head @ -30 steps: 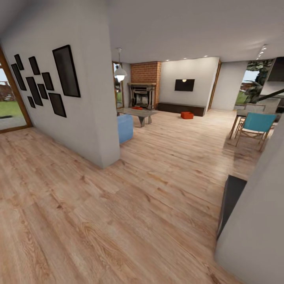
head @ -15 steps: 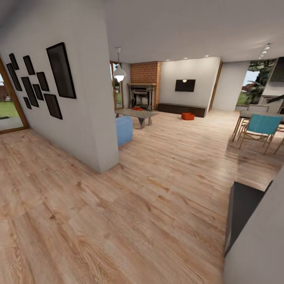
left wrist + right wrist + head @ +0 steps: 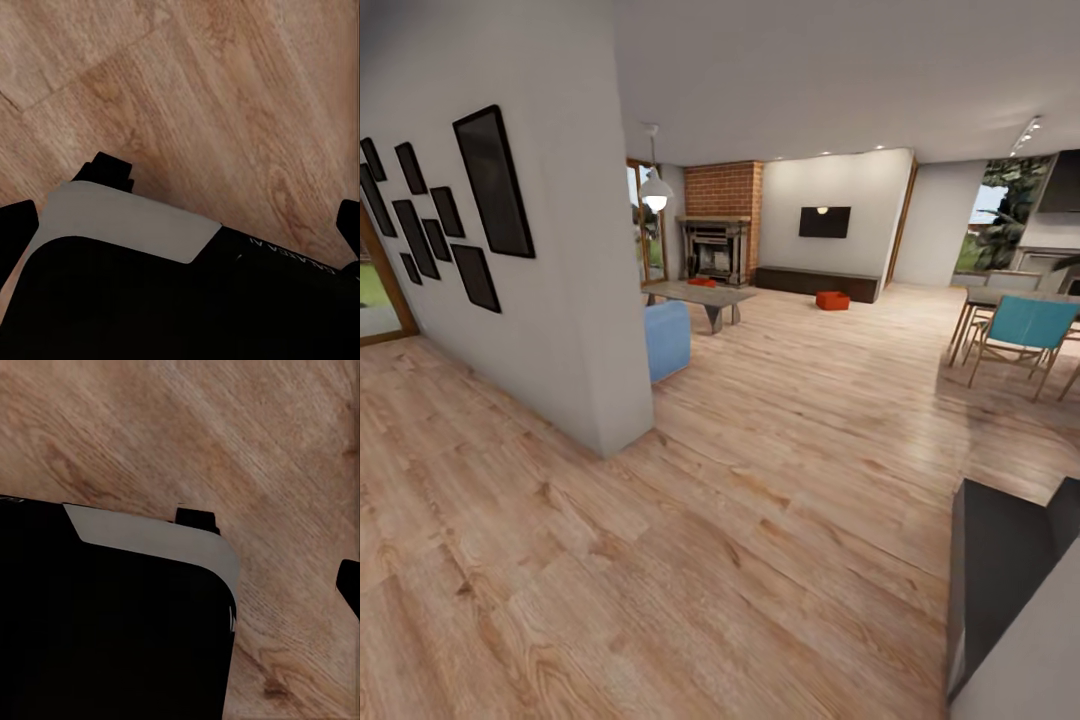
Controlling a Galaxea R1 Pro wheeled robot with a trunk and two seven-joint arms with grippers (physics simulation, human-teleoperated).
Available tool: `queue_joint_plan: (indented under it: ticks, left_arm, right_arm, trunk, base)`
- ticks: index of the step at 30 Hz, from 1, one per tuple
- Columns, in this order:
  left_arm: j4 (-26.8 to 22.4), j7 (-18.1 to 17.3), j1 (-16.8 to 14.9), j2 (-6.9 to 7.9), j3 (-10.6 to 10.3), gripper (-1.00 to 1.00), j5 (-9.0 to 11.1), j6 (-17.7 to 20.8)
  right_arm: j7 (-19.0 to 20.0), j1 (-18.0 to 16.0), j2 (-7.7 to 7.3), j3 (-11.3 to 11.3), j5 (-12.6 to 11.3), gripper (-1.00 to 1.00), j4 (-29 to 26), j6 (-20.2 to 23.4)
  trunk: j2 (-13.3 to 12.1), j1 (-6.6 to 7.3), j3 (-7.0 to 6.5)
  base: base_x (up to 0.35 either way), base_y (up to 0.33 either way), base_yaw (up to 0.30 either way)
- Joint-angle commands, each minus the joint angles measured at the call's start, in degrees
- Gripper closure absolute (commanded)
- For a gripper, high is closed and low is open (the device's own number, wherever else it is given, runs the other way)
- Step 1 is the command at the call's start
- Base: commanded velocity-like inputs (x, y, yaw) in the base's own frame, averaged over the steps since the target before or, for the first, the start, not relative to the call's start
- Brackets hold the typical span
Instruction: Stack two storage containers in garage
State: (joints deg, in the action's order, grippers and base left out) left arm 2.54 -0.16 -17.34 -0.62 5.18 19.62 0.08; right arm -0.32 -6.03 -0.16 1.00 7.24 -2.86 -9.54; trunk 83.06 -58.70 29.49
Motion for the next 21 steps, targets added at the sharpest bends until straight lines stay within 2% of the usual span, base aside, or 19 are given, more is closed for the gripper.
queue_joint_plan:
  ticks: [1, 21]
  left_arm:
    - [0.1, 0.0, -0.1, 0.0, 0.4, -1.0, 0.0, 0.0]
    - [0.1, 0.0, -0.1, 0.0, 0.4, -1.0, 0.1, 0.0]
  right_arm:
    - [0.0, 0.0, -0.01, 0.1, 0.4, -1.0, 0.0, -0.2]
    - [0.0, 0.0, -0.01, 0.1, 0.4, -1.0, 0.0, -0.2]
  trunk:
    - [0.0, -0.03, 0.05]
    - [0.0, -0.03, 0.05]
  base:
    - [0.342, 0.0, -0.001]
    - [0.342, 0.0, 0.0]
